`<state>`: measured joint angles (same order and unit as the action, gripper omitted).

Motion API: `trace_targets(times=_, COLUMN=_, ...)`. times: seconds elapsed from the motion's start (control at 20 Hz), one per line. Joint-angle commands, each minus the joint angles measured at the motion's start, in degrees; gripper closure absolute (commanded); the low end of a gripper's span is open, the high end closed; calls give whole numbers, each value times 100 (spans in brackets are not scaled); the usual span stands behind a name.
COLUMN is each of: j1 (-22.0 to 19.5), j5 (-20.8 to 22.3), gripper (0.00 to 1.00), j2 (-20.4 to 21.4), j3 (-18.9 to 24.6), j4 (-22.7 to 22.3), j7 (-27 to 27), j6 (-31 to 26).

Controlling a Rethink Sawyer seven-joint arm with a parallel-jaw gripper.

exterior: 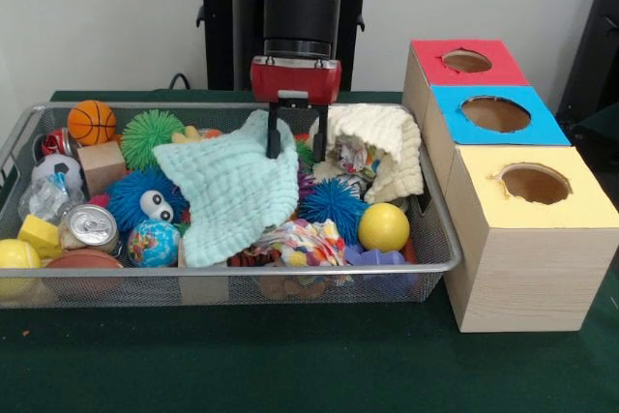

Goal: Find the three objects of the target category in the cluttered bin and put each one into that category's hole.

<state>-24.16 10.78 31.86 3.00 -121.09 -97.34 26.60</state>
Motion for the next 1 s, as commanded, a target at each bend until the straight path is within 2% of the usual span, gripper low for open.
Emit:
trace_targets(times=0.05, j1=262, j5=-428, gripper=0, j2=351, j3=306, j4=-152, j7=-1337, j6=-423)
trace_targets(times=0.25, j1=567, j5=-747, gripper=0, j2=1115, j3=67, j4=-324, j7=-1157, j6=-1001)
trace_targets(times=0.45, j1=897, j5=-1010, gripper=0, j2=1716, j3=-288, j4=-259, j7=-875, j6=-1597)
trace_targets(times=0.7, j1=1371, j5=-1136, gripper=0, j2=1815, j3=-952, j4=-54, j7=-672, j6=-1571)
trace_targets(times=0.95, j1=1772, j5=-1218, gripper=0, j2=1276, j3=-1782, j4=205, j7=-499, j6=-896)
trace_targets(times=1.0, j1=1749, j5=-1175, gripper=0, j2=1185, j3=-1810, j4=221, j7=-526, j6=-810)
